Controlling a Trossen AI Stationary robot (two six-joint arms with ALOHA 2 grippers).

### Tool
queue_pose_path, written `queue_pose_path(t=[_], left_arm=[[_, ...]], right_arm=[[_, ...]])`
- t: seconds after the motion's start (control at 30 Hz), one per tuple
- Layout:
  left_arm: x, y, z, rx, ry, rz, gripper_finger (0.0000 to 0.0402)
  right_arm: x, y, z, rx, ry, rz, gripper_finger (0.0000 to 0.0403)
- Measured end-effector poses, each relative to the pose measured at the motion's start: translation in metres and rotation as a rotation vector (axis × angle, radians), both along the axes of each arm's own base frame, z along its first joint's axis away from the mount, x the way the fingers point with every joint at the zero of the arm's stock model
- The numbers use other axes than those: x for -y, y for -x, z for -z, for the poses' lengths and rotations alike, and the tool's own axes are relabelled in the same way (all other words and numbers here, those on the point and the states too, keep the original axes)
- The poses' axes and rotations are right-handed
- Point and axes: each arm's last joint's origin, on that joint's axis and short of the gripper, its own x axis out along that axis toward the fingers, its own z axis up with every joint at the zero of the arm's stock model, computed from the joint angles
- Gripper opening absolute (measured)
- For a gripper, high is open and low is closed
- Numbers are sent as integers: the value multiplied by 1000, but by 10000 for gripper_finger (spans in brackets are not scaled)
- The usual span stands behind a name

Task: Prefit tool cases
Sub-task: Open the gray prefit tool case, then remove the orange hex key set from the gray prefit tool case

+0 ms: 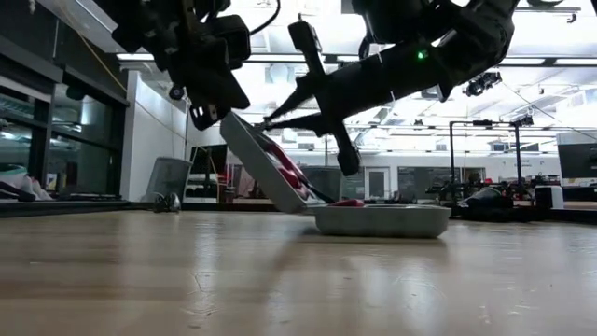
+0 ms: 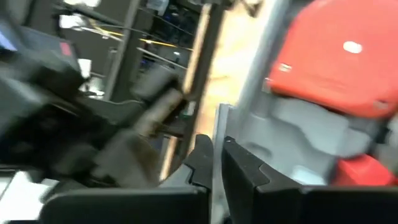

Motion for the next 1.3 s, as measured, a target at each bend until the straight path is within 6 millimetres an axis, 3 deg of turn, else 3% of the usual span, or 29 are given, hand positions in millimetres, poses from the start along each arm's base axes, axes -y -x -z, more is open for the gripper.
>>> queue_pose_path(t=[0.23,0.53,0.67,0.8,1.07,1.2,1.3], left_arm=[[4,-1,2,-3,1,16,3],[4,-1,2,-2,-7,6,3],[2,-2,3,-7,-35,-27,3],[2,-5,13,-49,-47,-41,3],[2,-18,62,-242,-21,-49,3],[3,-18,84,-344,-3,-33,3],[3,-18,89,-366,-19,1,3]], right_arm=[[0,-2,-13,92,67,-17,55],[7,-3,-8,37,80,-106,57],[22,1,-3,-112,49,-140,57],[38,19,-9,-327,49,-144,57],[60,65,-24,-722,85,-158,57],[63,69,-15,-813,65,-239,57],[61,70,1,-897,46,-287,57]])
